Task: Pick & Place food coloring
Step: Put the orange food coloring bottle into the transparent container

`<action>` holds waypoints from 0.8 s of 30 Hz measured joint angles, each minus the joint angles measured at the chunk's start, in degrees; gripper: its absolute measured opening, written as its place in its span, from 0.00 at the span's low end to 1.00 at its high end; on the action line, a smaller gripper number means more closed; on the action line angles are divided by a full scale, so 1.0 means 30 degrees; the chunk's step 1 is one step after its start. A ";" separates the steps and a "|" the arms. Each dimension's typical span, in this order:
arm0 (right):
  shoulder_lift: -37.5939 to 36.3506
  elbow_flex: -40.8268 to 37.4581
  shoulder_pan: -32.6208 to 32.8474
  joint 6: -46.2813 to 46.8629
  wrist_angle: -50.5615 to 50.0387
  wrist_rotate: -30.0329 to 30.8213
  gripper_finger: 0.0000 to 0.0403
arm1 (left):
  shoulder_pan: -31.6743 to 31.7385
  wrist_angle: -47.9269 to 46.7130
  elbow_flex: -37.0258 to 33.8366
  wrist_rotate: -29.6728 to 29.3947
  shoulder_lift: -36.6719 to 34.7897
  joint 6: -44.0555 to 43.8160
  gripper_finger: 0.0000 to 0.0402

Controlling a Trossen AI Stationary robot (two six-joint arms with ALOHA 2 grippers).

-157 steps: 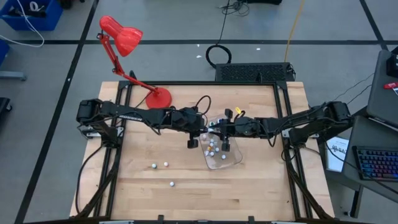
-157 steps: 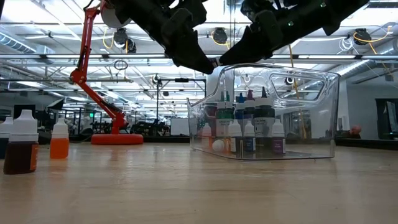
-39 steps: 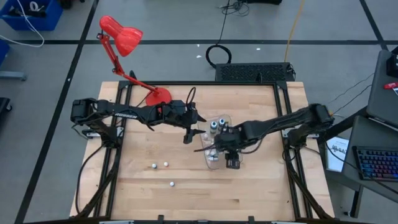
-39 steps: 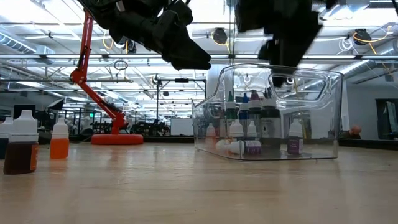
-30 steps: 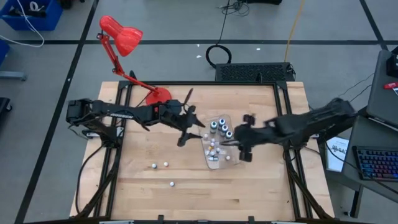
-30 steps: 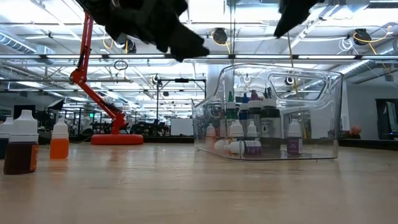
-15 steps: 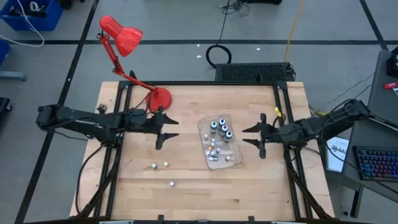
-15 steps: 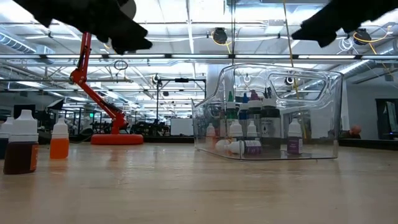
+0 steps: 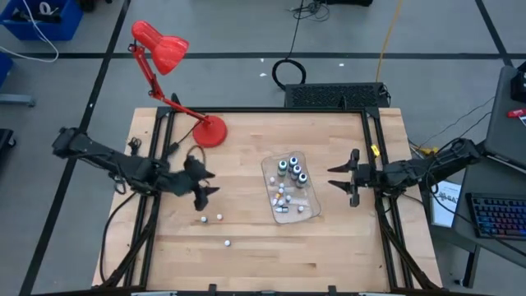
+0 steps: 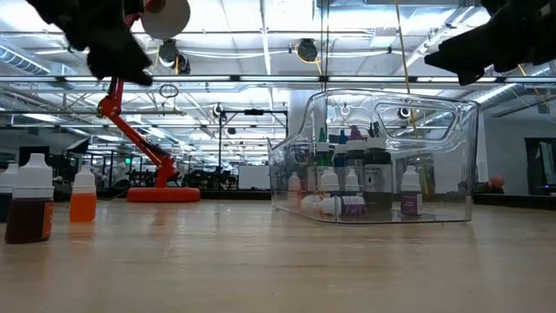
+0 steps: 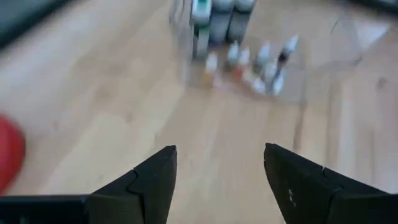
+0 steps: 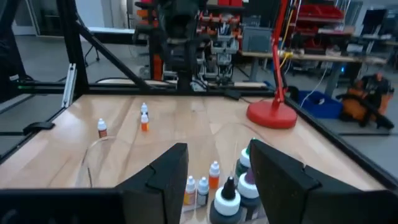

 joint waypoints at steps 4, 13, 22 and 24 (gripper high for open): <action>-0.0400 -0.0082 0.0000 -0.0713 0.0118 -0.0012 0.40 | -0.0752 -0.0888 0.1867 0.0611 0.2566 -0.1897 0.60; -0.0824 -0.0266 -0.0007 -0.1633 0.0211 -0.0054 0.40 | -0.0872 -0.7079 0.6560 0.2939 0.9898 -0.5328 0.60; -0.2335 -0.0862 -0.0007 -0.2427 0.0779 -0.0118 0.40 | -0.1336 -0.4058 0.7094 0.6096 1.2161 -0.3635 0.60; -0.2383 -0.0876 -0.0007 -0.2427 0.0561 -0.0132 0.40 | -0.1282 -0.4146 0.7091 0.6962 1.2280 -0.3786 0.60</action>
